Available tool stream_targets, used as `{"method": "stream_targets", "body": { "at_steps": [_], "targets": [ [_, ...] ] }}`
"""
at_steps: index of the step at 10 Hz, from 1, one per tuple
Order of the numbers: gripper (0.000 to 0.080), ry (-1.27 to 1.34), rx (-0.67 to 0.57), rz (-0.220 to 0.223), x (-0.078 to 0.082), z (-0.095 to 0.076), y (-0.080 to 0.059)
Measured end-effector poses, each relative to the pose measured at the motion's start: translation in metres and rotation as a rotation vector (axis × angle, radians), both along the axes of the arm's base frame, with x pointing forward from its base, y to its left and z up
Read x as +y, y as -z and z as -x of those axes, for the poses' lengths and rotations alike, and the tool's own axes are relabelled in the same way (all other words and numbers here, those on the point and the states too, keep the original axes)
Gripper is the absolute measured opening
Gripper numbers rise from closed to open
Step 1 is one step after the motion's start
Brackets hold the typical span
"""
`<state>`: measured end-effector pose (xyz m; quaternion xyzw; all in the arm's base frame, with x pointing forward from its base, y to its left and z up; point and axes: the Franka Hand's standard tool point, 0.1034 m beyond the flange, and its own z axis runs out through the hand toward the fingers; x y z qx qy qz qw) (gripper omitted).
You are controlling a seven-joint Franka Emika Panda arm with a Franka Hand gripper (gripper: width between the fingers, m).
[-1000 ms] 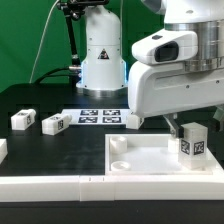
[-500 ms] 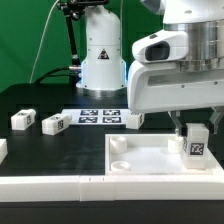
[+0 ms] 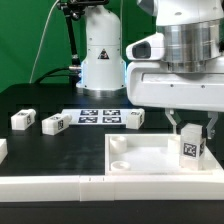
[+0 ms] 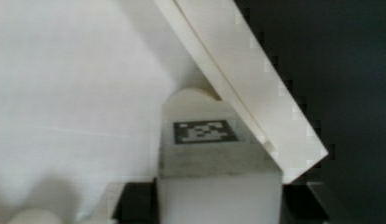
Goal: Assemble one leg
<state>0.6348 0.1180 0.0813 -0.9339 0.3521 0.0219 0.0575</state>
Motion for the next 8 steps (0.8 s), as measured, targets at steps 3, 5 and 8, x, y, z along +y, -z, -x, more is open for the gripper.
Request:
{"method": "stream_targets", "body": {
  "at_steps": [3, 5, 8],
  "targets": [
    [0.0294, 0.083, 0.01, -0.01, -0.0004, -0.0003, 0.0],
    [0.0363, -0.002, 0.003, -0.008, 0.0031, 0.0, -0.0015],
    [0.063, -0.365, -0.042, 0.001, 0.0067, 0.0007, -0.0016]
  ]
}}
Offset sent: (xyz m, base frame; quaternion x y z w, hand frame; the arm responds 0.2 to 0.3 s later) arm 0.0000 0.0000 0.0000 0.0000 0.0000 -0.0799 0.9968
